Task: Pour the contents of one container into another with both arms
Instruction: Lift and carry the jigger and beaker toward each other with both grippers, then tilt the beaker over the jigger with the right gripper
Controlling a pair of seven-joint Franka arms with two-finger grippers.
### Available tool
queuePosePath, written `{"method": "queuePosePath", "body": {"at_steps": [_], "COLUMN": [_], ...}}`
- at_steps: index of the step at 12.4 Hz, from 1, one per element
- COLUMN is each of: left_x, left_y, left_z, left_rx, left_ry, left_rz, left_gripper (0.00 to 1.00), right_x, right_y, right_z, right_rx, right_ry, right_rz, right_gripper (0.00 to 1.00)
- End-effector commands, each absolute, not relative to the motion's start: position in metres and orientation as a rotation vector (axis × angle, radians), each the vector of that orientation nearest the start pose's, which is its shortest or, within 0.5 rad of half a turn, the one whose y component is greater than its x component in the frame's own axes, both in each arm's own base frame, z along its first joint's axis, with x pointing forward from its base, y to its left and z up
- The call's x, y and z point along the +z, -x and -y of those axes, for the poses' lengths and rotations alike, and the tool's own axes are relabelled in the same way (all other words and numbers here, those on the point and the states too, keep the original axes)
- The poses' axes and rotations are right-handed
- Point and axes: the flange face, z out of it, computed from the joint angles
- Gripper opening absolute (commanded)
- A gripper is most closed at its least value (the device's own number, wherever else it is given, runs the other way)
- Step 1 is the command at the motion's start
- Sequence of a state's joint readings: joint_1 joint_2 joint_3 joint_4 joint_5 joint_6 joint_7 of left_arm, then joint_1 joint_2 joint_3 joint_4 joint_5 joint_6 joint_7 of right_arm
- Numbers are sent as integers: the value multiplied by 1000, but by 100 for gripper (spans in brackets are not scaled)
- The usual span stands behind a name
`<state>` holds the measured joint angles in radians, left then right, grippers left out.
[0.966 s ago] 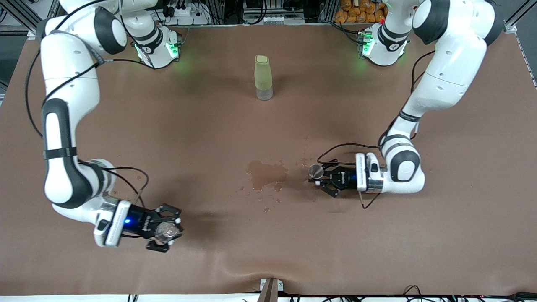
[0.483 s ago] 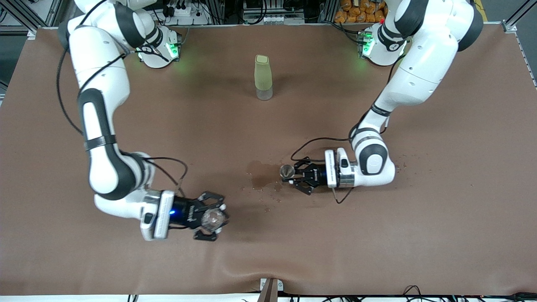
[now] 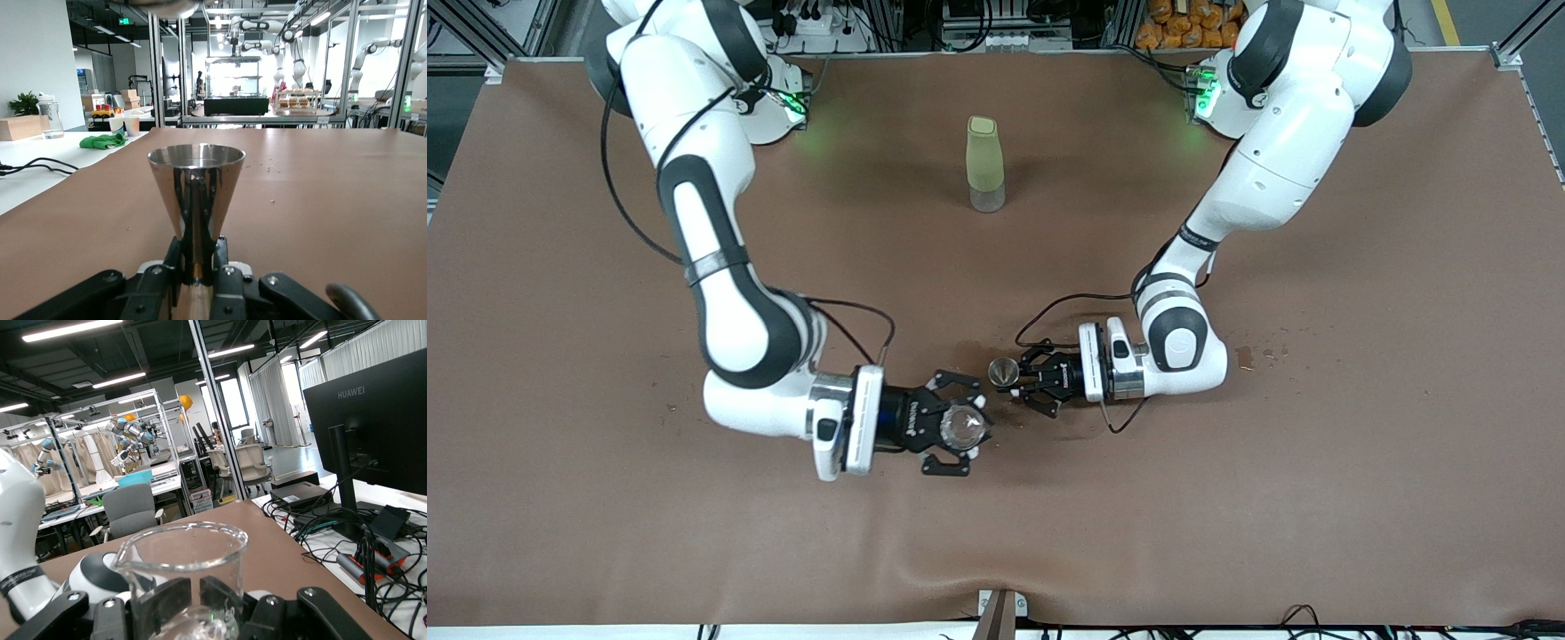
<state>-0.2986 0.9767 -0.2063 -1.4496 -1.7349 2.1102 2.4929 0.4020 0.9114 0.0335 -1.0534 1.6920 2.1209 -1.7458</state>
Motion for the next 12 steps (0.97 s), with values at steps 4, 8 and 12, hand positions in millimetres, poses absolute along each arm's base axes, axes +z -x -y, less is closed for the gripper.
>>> {"method": "queuePosePath", "body": {"at_steps": [4, 8, 12], "left_x": [133, 136, 134], "left_y": [-635, -636, -630], "left_z": [383, 386, 393], "left_rx": [1273, 1281, 1268], "left_ry": [-1378, -1380, -1387], "left_rz": [1352, 1339, 1310], "left_gripper": [0, 0, 0], "right_x": [386, 389, 400], "right_y": [-675, -635, -608], "right_z": [-410, -402, -398], "right_rx": [-1076, -982, -841], "right_ry": [1505, 1565, 1616], "right_rz": [949, 825, 702], "right_gripper": [0, 0, 0]}}
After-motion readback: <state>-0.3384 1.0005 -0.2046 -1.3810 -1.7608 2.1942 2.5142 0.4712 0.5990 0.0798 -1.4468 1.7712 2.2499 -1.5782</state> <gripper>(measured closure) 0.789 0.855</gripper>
